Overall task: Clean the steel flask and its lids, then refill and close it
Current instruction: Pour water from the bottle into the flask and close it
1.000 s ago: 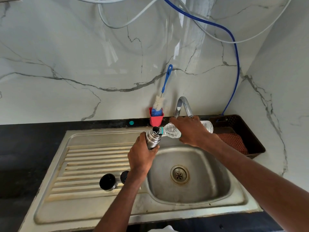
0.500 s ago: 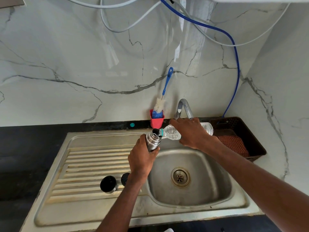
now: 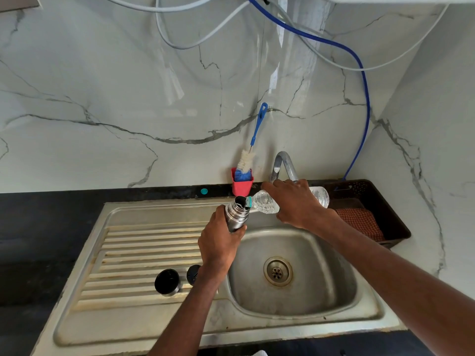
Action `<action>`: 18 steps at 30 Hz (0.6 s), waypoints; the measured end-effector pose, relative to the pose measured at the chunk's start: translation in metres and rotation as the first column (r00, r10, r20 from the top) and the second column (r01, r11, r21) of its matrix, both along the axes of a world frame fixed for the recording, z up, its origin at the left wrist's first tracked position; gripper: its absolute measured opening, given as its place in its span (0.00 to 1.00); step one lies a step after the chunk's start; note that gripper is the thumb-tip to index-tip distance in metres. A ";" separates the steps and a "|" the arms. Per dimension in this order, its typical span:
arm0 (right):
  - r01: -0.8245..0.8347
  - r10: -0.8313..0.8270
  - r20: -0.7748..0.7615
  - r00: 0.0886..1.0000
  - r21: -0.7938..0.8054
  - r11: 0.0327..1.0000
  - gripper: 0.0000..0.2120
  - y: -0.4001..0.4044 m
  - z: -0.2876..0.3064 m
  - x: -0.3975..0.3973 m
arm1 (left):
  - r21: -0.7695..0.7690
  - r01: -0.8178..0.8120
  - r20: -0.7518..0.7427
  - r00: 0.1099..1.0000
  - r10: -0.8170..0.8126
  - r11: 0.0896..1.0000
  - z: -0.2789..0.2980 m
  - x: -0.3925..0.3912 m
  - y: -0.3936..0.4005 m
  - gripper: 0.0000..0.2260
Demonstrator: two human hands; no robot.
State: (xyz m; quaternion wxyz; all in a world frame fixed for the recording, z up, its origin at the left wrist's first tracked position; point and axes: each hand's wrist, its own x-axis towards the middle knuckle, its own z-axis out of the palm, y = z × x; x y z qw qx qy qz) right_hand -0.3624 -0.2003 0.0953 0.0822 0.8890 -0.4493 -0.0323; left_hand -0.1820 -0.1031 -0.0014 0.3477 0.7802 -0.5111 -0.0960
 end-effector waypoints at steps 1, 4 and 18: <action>0.000 0.000 -0.003 1.000 0.000 1.000 0.35 0.000 0.000 0.000 | 0.001 0.000 0.000 1.000 0.000 1.000 0.000 0.000 0.000 0.24; 0.011 -0.011 -0.006 1.000 0.012 1.000 0.36 0.001 -0.001 -0.001 | 0.003 -0.003 -0.003 1.000 0.003 1.000 -0.001 0.000 0.000 0.23; 0.034 -0.033 -0.030 0.999 0.011 0.999 0.37 0.005 0.002 -0.003 | -0.003 0.006 -0.006 1.000 -0.006 1.000 -0.003 -0.005 -0.002 0.24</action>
